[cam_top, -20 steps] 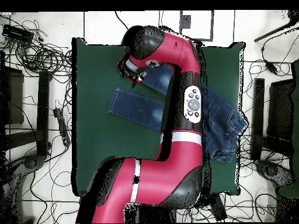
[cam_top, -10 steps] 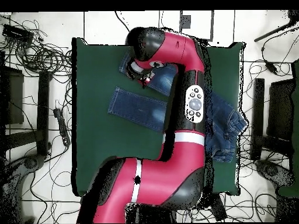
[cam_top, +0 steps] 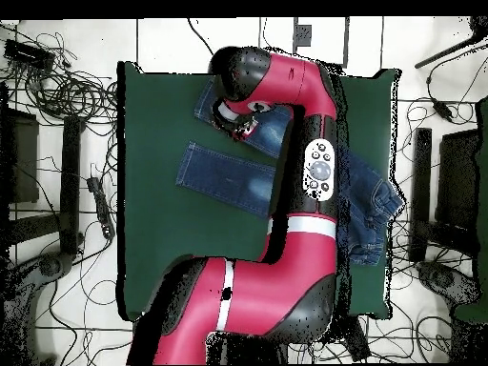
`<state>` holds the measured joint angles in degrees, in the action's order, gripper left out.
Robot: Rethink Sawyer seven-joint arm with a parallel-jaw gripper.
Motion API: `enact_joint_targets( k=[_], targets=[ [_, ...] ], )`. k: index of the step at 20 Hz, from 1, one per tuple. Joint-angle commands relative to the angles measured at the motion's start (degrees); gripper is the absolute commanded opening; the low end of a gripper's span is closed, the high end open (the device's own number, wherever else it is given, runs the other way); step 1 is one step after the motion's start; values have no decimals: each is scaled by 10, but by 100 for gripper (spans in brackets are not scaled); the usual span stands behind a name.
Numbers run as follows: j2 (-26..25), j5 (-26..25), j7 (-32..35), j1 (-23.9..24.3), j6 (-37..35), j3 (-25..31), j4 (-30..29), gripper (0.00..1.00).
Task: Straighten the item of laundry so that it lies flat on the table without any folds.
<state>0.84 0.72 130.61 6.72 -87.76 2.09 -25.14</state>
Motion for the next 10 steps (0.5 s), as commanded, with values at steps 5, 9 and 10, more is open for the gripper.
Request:
enact_joint_targets(
  k=[5,9,10],
  targets=[
    [-11,-51,-127,3,87,31,-59,0],
    [6,-54,-113,4,107,31,-93,0],
    [2,-55,-113,6,103,32,-86,0]
  ],
)
